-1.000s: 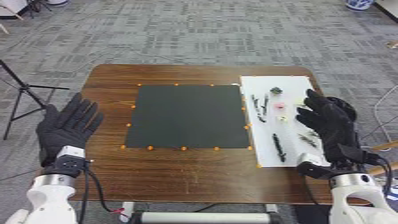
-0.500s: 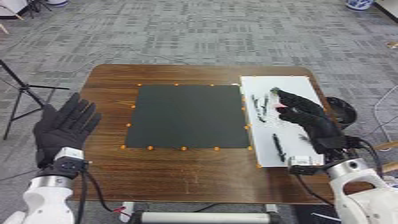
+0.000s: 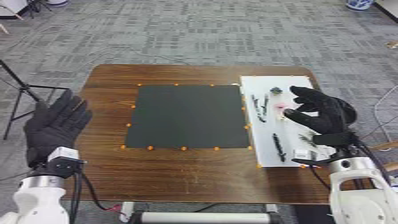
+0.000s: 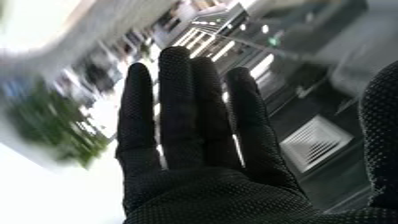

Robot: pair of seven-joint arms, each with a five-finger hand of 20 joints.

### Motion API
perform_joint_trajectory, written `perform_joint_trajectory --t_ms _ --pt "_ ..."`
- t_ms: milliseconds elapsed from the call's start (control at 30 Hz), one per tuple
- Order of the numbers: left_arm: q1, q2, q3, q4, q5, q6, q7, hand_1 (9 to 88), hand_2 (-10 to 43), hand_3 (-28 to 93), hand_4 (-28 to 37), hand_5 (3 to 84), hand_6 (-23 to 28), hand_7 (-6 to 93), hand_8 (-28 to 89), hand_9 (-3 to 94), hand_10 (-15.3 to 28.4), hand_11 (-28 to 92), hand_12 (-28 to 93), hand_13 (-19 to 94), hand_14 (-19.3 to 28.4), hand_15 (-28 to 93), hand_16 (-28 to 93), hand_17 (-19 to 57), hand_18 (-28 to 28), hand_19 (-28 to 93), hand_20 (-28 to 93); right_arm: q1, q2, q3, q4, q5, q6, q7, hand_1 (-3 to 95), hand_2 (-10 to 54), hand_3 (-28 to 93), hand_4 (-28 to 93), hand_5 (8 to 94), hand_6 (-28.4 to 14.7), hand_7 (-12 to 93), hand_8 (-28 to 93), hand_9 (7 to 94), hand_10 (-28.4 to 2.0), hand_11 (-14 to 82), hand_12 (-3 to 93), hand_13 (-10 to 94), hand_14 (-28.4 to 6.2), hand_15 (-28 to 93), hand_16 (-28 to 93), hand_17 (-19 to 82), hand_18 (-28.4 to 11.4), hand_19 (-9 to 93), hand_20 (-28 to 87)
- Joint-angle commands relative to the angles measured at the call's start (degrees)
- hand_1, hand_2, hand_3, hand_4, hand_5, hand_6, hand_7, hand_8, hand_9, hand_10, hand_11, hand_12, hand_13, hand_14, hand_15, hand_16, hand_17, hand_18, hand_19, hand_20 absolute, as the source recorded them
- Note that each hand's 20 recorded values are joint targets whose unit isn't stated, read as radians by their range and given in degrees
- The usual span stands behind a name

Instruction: Arrange flowers

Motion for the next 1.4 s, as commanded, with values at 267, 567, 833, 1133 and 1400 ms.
perform_joint_trajectory --t_ms 267,567,833,1133,1400 --pt "0.6 1.46 -0.87 -0.93 0.05 1.52 0.71 24.5 14.2 67 -28.3 40.2 8.5 7.9 -9 31.9 14.7 17 7 25 14.8 21 -4 -6.5 15.5 39 8 1.9 12.6 -5.4 -3.0 -29.5 -6.5 11.5 42.6 -9.5 18 -19 45.7 -12.1 15 -7 38.1 -20.8 55.0 46.0 40 -19.1 80 45 20 -23.0 72 40" --pt "0.5 0.68 0.43 -0.66 -0.86 1.55 0.65 24.4 14.3 67 -28.3 41.2 9.1 8.6 -8 32.3 15.2 18 7 26 15.5 23 -3 -6.6 15.6 39 8 6.9 18.2 -9.7 -1.0 -33.8 -14.4 17.4 32.6 -9.5 37 -26 54.3 -8.5 30 -8 44.7 -21.5 56.0 46.4 46 -20.1 79 47 24 -25.0 75 41" --pt "0.6 0.33 0.90 -0.49 -1.00 1.35 0.18 24.5 14.3 67 -28.3 41.5 9.2 8.9 -8 32.7 15.5 19 8 26 15.7 24 -4 -6.7 15.7 39 9 11.7 18.5 -14.9 -0.2 -32.2 -26.6 24.0 26.4 -9.5 67 -27 65.5 -4.9 37 -11 58.0 -19.0 57.1 47.0 58 -18.4 78 46 31 -26.0 81 40" --pt "0.9 0.06 0.70 -0.51 -0.91 1.34 -0.28 24.6 14.4 67 -28.3 41.6 9.2 9.1 -8 33.2 15.6 20 8 26 15.8 24 -4 -6.8 15.8 39 9 9.9 17.2 -14.9 -1.2 -29.0 -34.8 28.0 28.9 -9.5 66 -25 70.7 -4.1 35 -10 63.2 -18.1 56.9 47.9 60 -17.5 78 48 36 -25.8 84 41" --pt "0.9 -0.33 0.82 -0.46 -0.65 1.22 -0.66 24.5 14.4 67 -28.3 41.7 9.2 9.4 -9 33.3 15.7 20 8 26 15.8 25 -4 -6.8 15.9 40 9 9.3 16.6 -16.9 0.5 -29.0 -34.2 27.2 28.5 -9.5 64 -25 72.6 -4.1 32 -10 64.5 -18.2 56.1 48.0 61 -17.4 78 49 36 -25.9 85 40"
